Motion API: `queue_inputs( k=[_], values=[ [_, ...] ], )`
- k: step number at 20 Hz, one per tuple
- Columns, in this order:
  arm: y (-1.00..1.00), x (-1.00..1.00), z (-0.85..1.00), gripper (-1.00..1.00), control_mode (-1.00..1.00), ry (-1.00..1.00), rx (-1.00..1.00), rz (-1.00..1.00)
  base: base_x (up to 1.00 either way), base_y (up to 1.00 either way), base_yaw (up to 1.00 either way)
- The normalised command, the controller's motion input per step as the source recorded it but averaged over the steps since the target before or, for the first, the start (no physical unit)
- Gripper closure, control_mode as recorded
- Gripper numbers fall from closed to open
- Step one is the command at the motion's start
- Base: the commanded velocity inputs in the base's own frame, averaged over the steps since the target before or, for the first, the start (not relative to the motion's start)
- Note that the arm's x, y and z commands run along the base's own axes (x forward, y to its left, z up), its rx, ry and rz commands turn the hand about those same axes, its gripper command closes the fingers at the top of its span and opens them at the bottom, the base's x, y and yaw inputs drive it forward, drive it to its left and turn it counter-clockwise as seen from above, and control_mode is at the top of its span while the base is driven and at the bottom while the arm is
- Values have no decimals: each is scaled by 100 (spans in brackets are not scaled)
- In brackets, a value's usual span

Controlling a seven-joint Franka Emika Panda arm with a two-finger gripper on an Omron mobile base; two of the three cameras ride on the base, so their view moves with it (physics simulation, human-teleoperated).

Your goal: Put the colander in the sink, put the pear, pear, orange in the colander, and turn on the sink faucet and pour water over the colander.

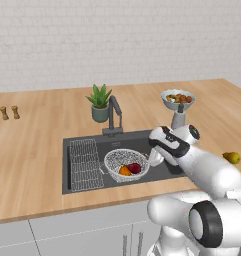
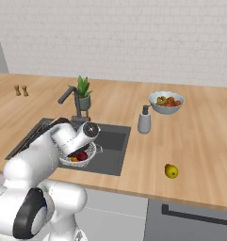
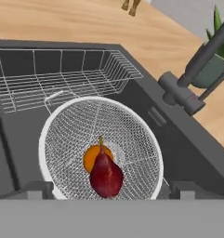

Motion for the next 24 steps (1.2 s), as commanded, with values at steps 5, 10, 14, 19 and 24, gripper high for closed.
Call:
queue_inputs(
  k=[5, 10, 14, 19, 24],
  values=[
    [-55, -57, 100, -100, -100, 17, -1, -30, 0, 0, 0],
    [-68, -41, 92, -100, -100, 30, -8, -31, 0, 0, 0],
    [-72, -46, 54, -100, -100, 35, -14, -31, 0, 0, 0],
    [-80, -54, 11, -100, -100, 22, -5, -36, 0, 0, 0],
    [-97, -46, -1, -100, -100, 0, 9, -44, 0, 0, 0]
  ],
)
